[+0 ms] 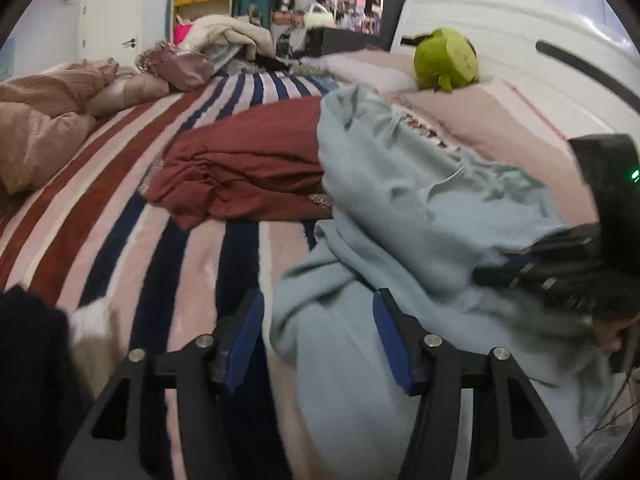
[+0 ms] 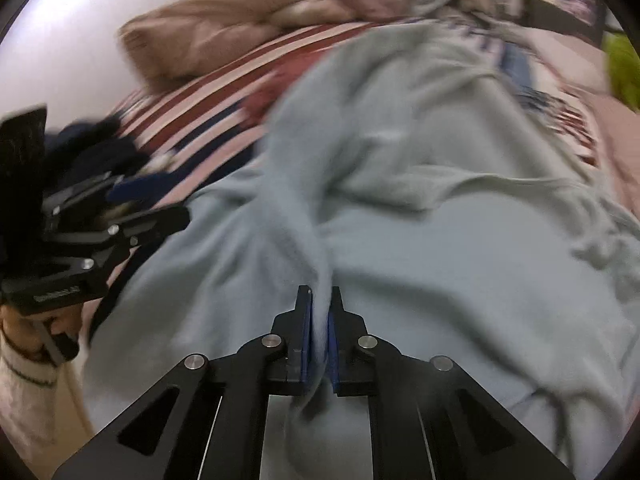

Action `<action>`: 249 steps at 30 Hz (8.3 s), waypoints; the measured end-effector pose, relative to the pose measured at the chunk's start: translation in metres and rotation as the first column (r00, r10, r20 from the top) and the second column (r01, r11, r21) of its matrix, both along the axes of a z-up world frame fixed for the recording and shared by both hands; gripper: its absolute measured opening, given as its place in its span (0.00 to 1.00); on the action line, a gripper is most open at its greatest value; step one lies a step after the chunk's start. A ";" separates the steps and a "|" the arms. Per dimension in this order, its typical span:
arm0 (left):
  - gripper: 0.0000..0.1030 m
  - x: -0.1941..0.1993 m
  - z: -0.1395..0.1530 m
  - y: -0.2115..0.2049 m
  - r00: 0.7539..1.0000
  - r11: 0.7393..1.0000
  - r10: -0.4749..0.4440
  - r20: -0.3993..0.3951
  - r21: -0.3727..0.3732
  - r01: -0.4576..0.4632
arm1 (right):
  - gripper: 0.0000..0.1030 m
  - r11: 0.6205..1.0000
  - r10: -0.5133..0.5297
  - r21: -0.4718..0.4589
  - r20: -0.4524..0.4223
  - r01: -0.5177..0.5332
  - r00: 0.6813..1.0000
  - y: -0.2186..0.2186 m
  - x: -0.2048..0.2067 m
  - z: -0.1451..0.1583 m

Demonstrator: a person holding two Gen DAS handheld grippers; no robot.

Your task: Fold small clothes

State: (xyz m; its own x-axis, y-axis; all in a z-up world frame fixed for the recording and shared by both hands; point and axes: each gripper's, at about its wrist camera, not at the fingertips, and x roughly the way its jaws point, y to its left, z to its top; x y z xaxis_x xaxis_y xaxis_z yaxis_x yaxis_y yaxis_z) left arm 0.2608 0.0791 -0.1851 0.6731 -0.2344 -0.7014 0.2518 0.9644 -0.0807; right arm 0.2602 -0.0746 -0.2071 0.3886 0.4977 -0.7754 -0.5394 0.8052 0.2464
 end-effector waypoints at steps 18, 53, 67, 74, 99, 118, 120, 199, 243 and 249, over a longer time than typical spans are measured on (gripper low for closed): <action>0.20 -0.002 0.000 -0.003 0.998 0.995 0.041 0.039 0.094 -0.045 | 0.13 0.992 -0.123 0.031 0.001 0.123 0.992 -0.095 -0.035 0.014; 0.59 -0.186 0.000 0.022 0.997 0.983 -0.065 -0.048 -0.176 0.056 | 0.31 0.984 -0.139 0.121 0.070 0.130 0.988 -0.175 -0.209 0.008; 0.37 -0.178 -0.022 -0.025 0.982 0.954 -0.163 -0.097 -0.267 0.133 | 0.29 0.939 -0.105 0.304 -0.187 0.159 0.977 -0.167 -0.222 -0.047; 0.41 -0.176 0.009 -0.040 0.978 0.947 -0.209 -0.001 -0.250 0.202 | 0.01 0.943 -0.211 0.242 -0.097 0.229 0.973 -0.167 -0.217 -0.033; 0.51 -0.186 -0.023 -0.033 0.960 0.961 -0.272 -0.071 -0.080 0.266 | 0.59 0.953 -0.223 0.172 -0.158 0.249 0.962 -0.175 -0.226 -0.038; 0.05 -0.195 0.003 -0.069 0.975 0.960 -0.218 0.042 -0.173 0.222 | 0.35 0.950 -0.258 0.149 -0.124 0.275 0.958 -0.176 -0.233 -0.038; 0.05 -0.202 0.013 -0.064 0.979 0.967 -0.191 0.069 -0.155 0.200 | 0.32 0.944 -0.256 0.175 -0.145 0.280 0.956 -0.183 -0.237 -0.040; 0.47 -0.001 0.071 -0.085 0.980 0.980 -0.200 -0.021 0.017 0.200 | 0.62 0.974 -0.220 0.081 0.148 0.210 0.964 -0.201 -0.088 0.066; 0.47 0.118 0.093 -0.047 0.993 0.992 0.073 0.097 0.092 -0.082 | 0.03 0.888 -0.251 -0.364 0.128 0.281 0.960 -0.126 0.121 -0.018; 0.57 0.040 0.103 -0.051 0.989 0.998 -0.010 0.144 0.066 0.000 | 0.35 0.932 -0.226 -0.274 0.071 0.237 0.972 -0.135 0.093 -0.004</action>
State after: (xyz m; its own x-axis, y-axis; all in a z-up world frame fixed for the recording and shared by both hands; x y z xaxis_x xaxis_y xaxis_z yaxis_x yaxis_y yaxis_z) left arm 0.3013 0.0279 -0.0818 0.7674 -0.1947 -0.6109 0.2613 0.9650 0.0206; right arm 0.3536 -0.2094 -0.2115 0.4989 0.1567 -0.8524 -0.3344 0.9422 -0.0226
